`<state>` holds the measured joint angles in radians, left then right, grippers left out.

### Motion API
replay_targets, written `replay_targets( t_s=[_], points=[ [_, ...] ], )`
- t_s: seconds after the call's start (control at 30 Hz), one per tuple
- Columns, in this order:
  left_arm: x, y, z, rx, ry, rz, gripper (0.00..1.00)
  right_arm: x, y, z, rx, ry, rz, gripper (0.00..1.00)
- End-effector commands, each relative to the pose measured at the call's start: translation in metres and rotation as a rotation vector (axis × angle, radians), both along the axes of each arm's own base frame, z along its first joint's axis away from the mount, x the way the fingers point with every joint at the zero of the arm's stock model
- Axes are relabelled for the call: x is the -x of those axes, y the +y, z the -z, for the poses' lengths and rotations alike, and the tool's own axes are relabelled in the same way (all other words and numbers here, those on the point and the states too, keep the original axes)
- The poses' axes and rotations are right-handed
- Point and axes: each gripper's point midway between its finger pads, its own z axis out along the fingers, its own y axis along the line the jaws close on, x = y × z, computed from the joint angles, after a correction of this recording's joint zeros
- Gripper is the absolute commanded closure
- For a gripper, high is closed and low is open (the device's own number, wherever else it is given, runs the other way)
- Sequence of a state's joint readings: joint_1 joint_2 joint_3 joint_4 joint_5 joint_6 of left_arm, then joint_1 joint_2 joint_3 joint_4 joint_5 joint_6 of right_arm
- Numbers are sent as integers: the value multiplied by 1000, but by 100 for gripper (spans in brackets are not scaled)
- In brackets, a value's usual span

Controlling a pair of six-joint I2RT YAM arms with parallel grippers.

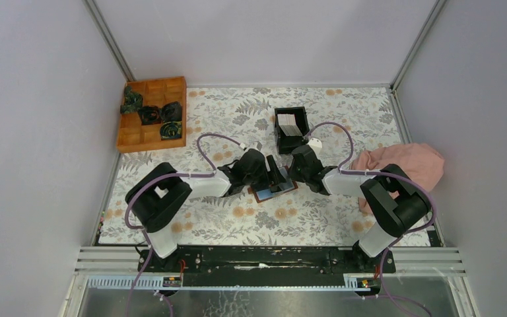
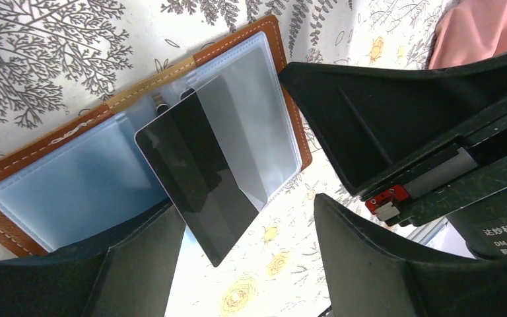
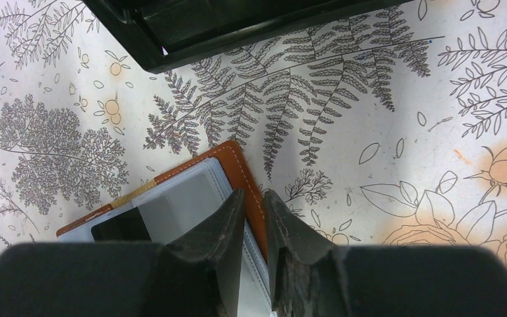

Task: Put the credit cards into the card holder
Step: Insert the credit card into the card holder.

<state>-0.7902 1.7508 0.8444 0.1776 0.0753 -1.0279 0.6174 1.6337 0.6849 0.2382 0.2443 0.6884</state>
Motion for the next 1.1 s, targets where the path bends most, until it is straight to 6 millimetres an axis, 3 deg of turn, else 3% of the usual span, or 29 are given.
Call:
replay_targets(
  t_s=[0.0,0.53,0.8,1.07],
  points=[
    [20,35,34,-174,73,3,22,48,-28,49,145,210,-20,75],
    [20,39,30,-206,72,10,21,44,-24,43,145,197,-46,74],
    [17,36,28,-198,66,5,21,47,-15,11,130,115,-120,58],
    [16,34,28,-194,64,9,21,61,-15,36,264,203,-180,57]
  ],
)
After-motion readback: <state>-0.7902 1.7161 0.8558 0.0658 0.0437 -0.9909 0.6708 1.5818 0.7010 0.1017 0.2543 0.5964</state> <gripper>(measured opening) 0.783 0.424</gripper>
